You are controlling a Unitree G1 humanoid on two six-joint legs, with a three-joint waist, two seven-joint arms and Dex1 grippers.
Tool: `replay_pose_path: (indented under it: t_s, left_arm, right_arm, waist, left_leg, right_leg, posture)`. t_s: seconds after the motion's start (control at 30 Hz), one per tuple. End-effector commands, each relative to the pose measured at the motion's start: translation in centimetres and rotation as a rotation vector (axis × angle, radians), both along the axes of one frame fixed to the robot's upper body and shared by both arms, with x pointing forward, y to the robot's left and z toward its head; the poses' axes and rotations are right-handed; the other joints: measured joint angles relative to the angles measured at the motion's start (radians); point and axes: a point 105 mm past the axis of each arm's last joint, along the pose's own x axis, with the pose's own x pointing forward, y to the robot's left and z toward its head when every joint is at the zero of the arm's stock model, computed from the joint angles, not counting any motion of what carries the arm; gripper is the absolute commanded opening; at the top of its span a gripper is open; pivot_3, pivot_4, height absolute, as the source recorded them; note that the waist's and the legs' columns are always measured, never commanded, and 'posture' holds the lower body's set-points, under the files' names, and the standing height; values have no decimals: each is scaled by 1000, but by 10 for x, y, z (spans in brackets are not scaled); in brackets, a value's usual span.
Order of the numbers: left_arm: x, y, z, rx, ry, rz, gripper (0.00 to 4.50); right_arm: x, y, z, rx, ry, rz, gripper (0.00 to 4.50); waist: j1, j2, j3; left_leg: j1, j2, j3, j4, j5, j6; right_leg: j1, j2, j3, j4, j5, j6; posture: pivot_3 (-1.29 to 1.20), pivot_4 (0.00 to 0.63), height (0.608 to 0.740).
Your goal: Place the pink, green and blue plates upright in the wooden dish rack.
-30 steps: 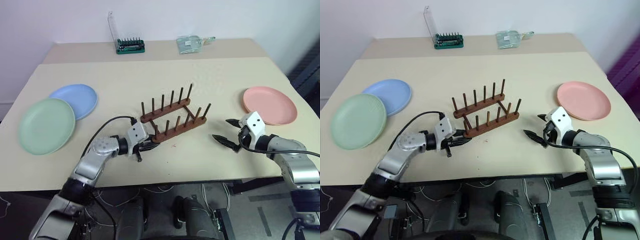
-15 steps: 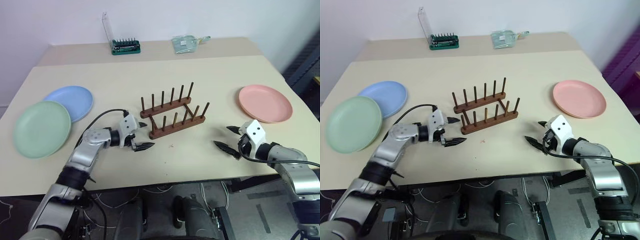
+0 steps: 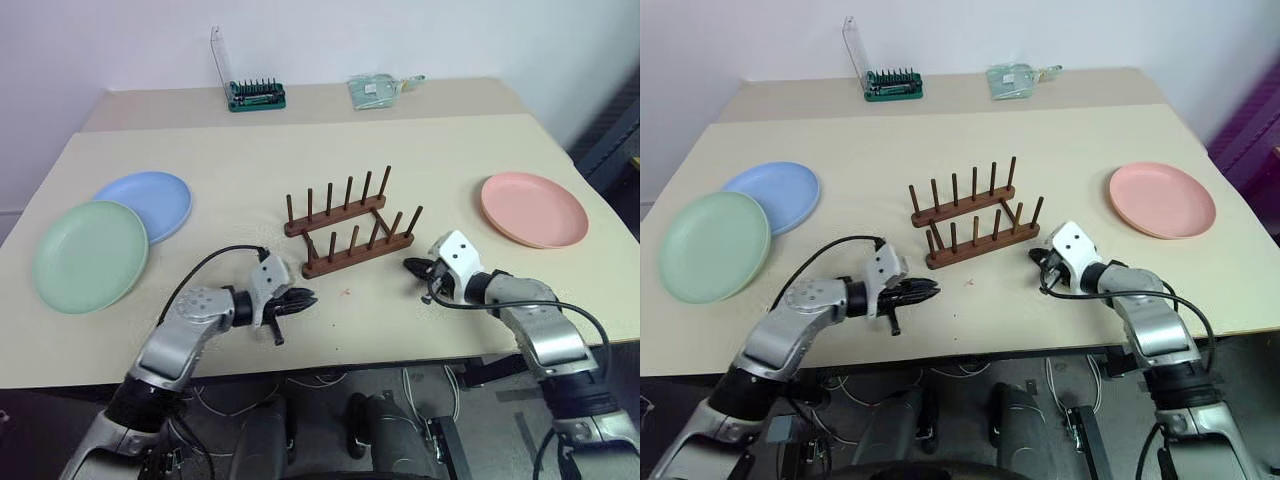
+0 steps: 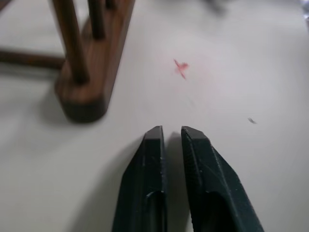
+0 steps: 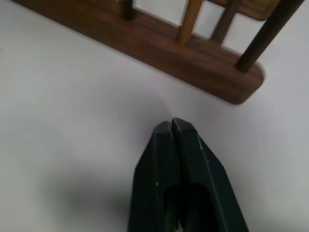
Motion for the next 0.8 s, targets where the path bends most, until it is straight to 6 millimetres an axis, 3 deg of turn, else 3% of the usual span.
replay_pose_path:
  t_s: [0.03, 0.13, 0.37, 0.5, 0.63, 0.73, 0.8]
  left_arm:
    - [33, 20, -18, 86, -49, 238, 461]
    - [53, 35, -16, 85, -79, 372, 461]
    - [72, 43, -15, 97, -126, 424, 461]
    - [77, 43, -13, 86, -142, 440, 461]
    - [76, 49, -8, 71, -155, 457, 461]
    - [72, 70, -2, 73, -176, 494, 397]
    - [69, 86, 0, 97, -180, 521, 397]
  right_arm:
    - [14, 6, -2, -28, -28, -30, 0]
    - [28, 11, -3, -52, -55, -55, 0]
    - [58, 13, 6, -67, -122, -128, 0]
    - [62, 12, 11, -71, -149, -129, 0]
    - [50, 8, 22, -39, -162, -59, 0]
    - [40, -16, 44, -19, -190, -73, 830]
    - [38, -41, 54, -86, -227, -135, 1739]
  waist:
    - [-2, -1, -1]
    - [-10, -2, -2]
    - [-27, 0, -4]
    - [-30, 0, -4]
    - [-31, 0, -4]
    - [-35, 0, -4]
    - [-40, 1, -4]
  left_leg:
    - [1, 0, 0, 0, 0, 0]
    - [2, 1, -2, 0, -1, -2]
    - [5, 1, -1, -1, 0, 0]
    - [5, 1, -1, -1, 0, 0]
    - [5, 1, -1, -1, 0, 0]
    - [4, 1, -1, -2, 0, 0]
    - [4, 2, 0, -2, 0, 0]
  right_leg:
    - [1, 0, 0, 0, 0, 0]
    - [2, 1, -1, 0, 0, 0]
    - [3, 2, -1, 1, 0, 0]
    - [4, 2, -1, 1, 0, 0]
    - [4, 2, -1, 2, 0, 0]
    - [2, 1, -1, 1, 0, 0]
    - [1, 1, 0, 2, 0, 1]
  posture:
    - [0, 150, 730]
    - [0, 150, 730]
    - [0, 150, 730]
    - [0, 150, 730]
    - [0, 150, 730]
    - [0, 150, 730]
    - [0, 150, 730]
